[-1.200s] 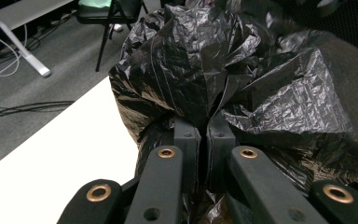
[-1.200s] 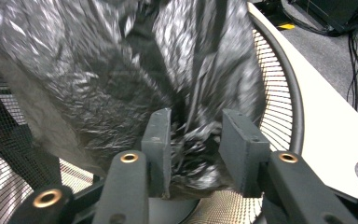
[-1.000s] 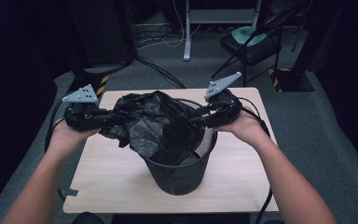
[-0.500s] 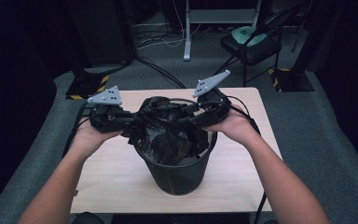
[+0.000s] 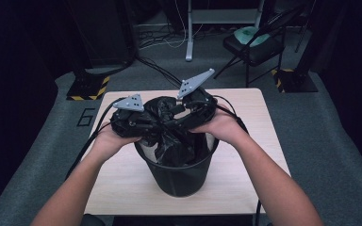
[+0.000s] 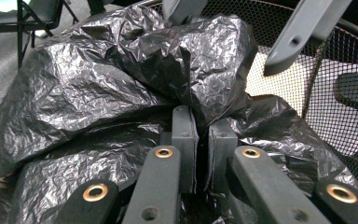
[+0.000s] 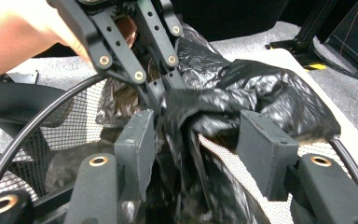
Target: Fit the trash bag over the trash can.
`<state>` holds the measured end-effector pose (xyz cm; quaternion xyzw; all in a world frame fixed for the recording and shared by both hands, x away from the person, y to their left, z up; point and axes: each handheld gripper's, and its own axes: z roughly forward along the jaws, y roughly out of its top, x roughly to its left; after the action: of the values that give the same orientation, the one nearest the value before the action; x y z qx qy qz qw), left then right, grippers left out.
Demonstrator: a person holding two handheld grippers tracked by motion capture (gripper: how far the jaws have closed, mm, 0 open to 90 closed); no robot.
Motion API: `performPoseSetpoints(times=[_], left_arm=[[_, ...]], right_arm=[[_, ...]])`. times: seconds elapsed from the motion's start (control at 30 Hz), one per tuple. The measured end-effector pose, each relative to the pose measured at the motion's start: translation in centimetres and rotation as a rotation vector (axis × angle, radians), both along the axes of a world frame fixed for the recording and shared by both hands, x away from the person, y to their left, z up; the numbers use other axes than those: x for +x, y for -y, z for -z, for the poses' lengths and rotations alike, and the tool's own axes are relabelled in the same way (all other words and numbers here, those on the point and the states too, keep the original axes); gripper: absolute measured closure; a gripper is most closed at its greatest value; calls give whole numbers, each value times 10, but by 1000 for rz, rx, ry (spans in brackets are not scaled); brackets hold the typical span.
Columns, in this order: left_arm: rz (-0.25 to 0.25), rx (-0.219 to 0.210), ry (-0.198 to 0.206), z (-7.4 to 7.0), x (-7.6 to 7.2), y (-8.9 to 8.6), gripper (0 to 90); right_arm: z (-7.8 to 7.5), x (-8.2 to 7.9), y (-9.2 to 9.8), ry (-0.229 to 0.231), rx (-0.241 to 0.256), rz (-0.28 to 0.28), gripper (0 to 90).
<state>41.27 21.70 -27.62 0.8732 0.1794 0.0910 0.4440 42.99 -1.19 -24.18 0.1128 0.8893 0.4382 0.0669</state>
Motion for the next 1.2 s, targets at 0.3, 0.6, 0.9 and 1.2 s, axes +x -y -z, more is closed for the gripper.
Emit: performPoseSetpoints(times=[0.3, 0.6, 0.9, 1.2], left_arm=[[37, -3, 4, 1, -3, 1, 723], [-22, -25, 35, -16, -6, -32, 472], [-94, -88, 3, -25, 13, -64, 458], [-202, -148, -47, -27, 43, -74, 360]], right_arm=[[7, 3, 0, 4, -46, -26, 825], [19, 3, 21, -7, -97, -7, 870], [23, -4, 39, -12, -110, -5, 869], [25, -7, 42, -9, -121, -10, 869]])
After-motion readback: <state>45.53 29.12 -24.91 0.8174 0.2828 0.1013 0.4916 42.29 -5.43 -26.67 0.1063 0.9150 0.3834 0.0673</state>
